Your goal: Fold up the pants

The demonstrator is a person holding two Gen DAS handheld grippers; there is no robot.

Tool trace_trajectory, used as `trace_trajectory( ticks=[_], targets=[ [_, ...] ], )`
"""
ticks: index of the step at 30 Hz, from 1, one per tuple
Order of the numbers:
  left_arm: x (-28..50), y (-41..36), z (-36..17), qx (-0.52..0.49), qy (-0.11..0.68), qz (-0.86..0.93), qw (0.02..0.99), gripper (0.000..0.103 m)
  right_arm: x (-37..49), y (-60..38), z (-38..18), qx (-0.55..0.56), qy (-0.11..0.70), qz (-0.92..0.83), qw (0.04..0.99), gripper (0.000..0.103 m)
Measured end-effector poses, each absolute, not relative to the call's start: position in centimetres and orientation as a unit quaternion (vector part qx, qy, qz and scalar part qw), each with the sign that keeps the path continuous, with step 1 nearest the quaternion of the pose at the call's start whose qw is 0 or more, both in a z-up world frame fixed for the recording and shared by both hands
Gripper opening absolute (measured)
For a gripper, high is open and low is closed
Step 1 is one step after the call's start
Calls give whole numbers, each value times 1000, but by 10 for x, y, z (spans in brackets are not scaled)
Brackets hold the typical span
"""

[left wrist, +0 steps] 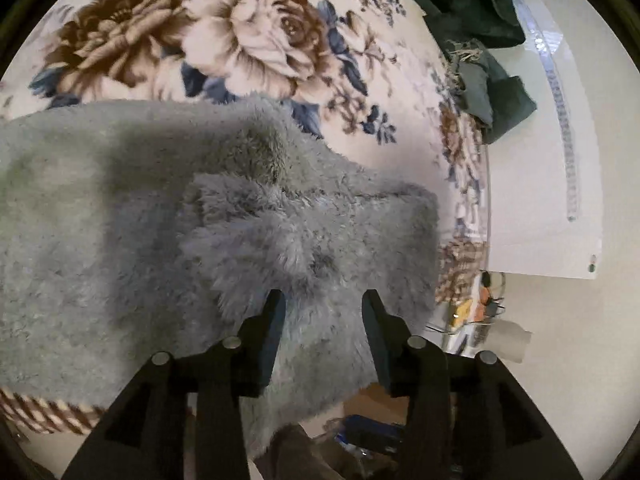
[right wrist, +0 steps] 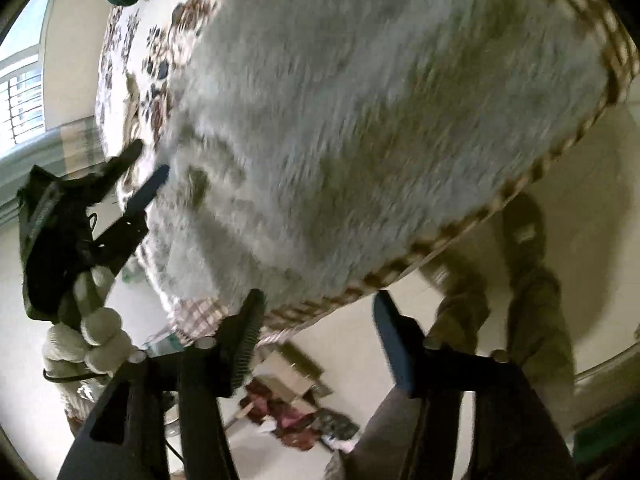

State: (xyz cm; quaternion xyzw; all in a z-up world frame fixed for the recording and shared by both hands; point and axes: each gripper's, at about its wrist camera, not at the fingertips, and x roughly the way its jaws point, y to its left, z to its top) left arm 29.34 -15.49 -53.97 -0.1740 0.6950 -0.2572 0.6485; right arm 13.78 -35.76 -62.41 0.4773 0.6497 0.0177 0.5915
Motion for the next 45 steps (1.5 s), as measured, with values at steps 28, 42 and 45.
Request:
trace_trajectory(
  ticks=[28,42,45],
  targets=[
    [303,-146,-541,-172,627,-252,717,3,178,-433,-613,376,631,-73,674,73],
    [293,-73,-556,-256,660,-199,678,57,181,-471,-606,325,628,-116,697,85],
    [269,-65,-551,-269,659,-184,678,61,191,-482,-606,323,630,-115,697,85]
  ],
)
